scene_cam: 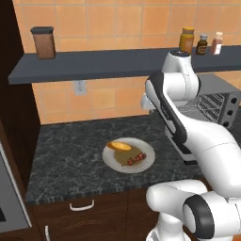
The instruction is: Pick up the kebab skewer and baguette bread, and place them inside the toaster oven. Close the toaster oven door and start by setting the timer.
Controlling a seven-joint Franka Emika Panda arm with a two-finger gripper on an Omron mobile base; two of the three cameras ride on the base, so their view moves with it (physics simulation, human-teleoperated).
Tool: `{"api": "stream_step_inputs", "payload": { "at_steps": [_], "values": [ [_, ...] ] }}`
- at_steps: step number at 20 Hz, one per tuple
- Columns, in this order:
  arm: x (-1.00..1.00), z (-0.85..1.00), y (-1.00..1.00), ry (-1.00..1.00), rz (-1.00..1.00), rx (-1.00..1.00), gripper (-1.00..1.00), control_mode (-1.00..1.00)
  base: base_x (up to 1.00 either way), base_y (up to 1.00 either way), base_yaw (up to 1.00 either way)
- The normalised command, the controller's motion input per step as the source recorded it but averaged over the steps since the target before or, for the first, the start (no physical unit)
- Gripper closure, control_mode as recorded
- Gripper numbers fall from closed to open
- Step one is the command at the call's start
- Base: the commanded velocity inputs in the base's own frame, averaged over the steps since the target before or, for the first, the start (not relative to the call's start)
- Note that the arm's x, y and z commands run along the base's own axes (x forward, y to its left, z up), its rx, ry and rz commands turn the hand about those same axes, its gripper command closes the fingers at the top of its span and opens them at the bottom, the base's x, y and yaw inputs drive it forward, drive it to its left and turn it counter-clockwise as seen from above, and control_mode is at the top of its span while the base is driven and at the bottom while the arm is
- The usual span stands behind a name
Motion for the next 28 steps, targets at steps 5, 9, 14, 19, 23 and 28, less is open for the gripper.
{"api": "stream_step_inputs", "payload": {
  "at_steps": [5,9,14,19,23,28],
  "values": [
    [0.0,0.0,0.0,0.0,0.0,0.0,-1.0,1.0,0.0,-0.74,0.0],
    [0.0,0.0,0.0,0.0,0.0,0.0,-1.0,1.0,0.0,0.0,0.0],
    [0.0,0.0,0.0,0.0,0.0,0.0,-1.0,1.0,0.0,0.0,0.0],
    [0.0,0.0,0.0,0.0,0.0,0.0,-1.0,1.0,0.0,0.0,0.0],
    [0.0,0.0,0.0,0.0,0.0,0.0,-1.0,-1.0,0.0,0.0,0.0],
    [0.0,0.0,0.0,0.0,0.0,0.0,-1.0,-1.0,0.0,0.0,0.0]
  ]
}}
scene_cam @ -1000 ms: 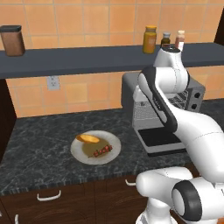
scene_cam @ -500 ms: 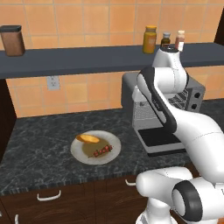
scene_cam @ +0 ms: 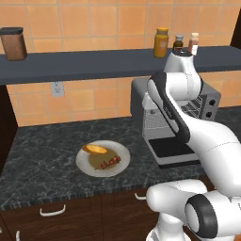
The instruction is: Pick up the kebab skewer and baguette bread, and place them inside the toaster oven. Close the toaster oven door and start by setting the timer.
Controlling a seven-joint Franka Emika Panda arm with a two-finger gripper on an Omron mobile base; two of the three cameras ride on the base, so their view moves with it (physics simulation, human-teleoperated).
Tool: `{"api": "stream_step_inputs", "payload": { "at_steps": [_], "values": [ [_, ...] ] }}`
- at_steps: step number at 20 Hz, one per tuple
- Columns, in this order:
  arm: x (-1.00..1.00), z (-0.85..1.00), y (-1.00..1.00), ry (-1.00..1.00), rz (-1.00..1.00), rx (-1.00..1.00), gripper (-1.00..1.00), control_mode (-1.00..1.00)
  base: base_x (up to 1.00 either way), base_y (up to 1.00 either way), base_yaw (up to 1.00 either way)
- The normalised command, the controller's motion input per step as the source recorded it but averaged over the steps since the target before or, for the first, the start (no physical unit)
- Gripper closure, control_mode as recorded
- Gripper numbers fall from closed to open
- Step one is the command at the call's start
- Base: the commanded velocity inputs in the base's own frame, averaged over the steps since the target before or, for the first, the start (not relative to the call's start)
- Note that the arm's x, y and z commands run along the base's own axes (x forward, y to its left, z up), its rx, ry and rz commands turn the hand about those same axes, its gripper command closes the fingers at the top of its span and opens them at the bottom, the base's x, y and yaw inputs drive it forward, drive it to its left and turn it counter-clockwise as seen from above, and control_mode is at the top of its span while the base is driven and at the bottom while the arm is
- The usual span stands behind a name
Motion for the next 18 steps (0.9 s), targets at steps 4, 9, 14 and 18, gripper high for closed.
{"api": "stream_step_inputs", "payload": {
  "at_steps": [4,9,14,18],
  "values": [
    [-0.41,-0.28,-0.15,-0.14,0.06,0.02,-1.0,-1.0,0.0,0.0,0.0],
    [-0.83,-0.63,-0.8,-0.61,0.3,0.14,-1.0,-1.0,0.0,0.0,0.0],
    [-0.11,-0.61,-0.66,-0.64,0.27,0.1,-1.0,-1.0,0.0,0.0,0.0],
    [0.47,-0.32,-0.88,-0.36,0.3,0.23,-1.0,-1.0,0.0,0.0,0.0]
  ]
}}
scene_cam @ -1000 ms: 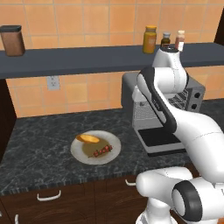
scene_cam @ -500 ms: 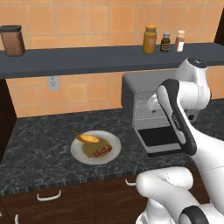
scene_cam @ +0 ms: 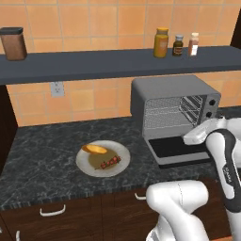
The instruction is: Pick up the kebab skewer and baguette bread, and place them inside the toaster oven. Close the toaster oven door and start by setting the timer.
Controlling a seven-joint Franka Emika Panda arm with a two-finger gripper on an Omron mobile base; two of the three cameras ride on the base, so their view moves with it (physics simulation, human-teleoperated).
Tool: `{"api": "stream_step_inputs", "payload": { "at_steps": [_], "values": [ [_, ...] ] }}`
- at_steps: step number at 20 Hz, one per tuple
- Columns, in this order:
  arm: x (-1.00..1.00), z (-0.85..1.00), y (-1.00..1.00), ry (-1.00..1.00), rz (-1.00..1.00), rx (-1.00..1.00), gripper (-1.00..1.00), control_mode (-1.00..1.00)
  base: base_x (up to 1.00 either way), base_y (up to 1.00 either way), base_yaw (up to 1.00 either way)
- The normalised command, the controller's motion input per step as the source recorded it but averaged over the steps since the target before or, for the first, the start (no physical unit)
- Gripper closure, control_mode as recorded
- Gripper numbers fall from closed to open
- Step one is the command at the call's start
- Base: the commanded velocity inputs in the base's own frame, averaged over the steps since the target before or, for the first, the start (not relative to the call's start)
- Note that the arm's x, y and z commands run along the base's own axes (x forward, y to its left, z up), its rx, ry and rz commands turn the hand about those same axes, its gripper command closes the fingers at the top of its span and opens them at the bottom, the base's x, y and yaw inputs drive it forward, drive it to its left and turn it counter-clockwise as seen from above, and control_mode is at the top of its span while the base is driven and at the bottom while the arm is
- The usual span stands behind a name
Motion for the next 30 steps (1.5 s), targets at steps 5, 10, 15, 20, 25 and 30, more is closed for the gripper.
{"api": "stream_step_inputs", "payload": {
  "at_steps": [5,10,15,20,25,30],
  "values": [
    [0.72,-0.07,-0.45,-0.15,0.18,0.16,-1.0,-1.0,0.0,0.0,0.0],
    [1.0,0.0,-0.3,-0.03,0.08,0.21,-1.0,-1.0,0.0,0.0,0.0],
    [0.65,0.0,-0.33,0.0,0.01,0.18,-1.0,-1.0,0.0,0.0,0.0],
    [0.2,-0.07,-0.13,0.0,0.0,0.03,-1.0,-1.0,0.0,0.0,0.0],
    [0.33,-0.07,-0.04,0.07,0.0,0.0,-1.0,-1.0,0.0,0.0,0.0],
    [0.29,-0.25,0.0,0.12,0.0,0.0,-1.0,-1.0,0.0,0.0,0.0]
  ]
}}
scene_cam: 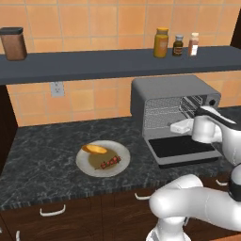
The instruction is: Pick up the kebab skewer and baguette bread, and place them inside the toaster oven. Close the toaster oven door and start by setting the timer.
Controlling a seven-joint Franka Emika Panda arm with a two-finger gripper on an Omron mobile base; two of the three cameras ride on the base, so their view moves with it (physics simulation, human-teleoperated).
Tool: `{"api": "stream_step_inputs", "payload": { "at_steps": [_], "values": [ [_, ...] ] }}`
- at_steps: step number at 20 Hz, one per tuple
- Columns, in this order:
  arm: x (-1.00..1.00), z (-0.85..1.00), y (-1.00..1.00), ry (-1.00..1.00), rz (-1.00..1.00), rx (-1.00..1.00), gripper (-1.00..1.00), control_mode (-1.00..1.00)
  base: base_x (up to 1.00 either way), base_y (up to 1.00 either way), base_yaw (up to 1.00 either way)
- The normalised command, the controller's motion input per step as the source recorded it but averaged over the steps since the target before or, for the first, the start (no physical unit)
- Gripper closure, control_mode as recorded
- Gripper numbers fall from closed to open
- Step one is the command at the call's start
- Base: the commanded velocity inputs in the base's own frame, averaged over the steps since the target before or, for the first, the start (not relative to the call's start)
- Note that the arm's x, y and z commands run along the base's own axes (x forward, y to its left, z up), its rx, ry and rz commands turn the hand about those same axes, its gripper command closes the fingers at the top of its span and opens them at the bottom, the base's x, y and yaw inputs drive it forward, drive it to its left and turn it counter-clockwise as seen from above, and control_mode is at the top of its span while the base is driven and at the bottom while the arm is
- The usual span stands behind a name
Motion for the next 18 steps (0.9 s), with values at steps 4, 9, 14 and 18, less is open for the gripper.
{"api": "stream_step_inputs", "payload": {
  "at_steps": [4,9,14,18],
  "values": [
    [0.51,-0.1,0.0,0.01,0.0,0.0,-1.0,-1.0,0.0,0.0,0.0],
    [0.45,-0.32,0.0,0.0,0.0,0.0,-1.0,-1.0,0.0,0.0,0.0],
    [0.35,-0.59,0.0,0.0,0.0,0.0,-1.0,-1.0,0.0,0.0,0.0],
    [0.27,-0.48,0.0,0.02,0.0,0.0,-1.0,-1.0,0.0,0.0,0.0]
  ]
}}
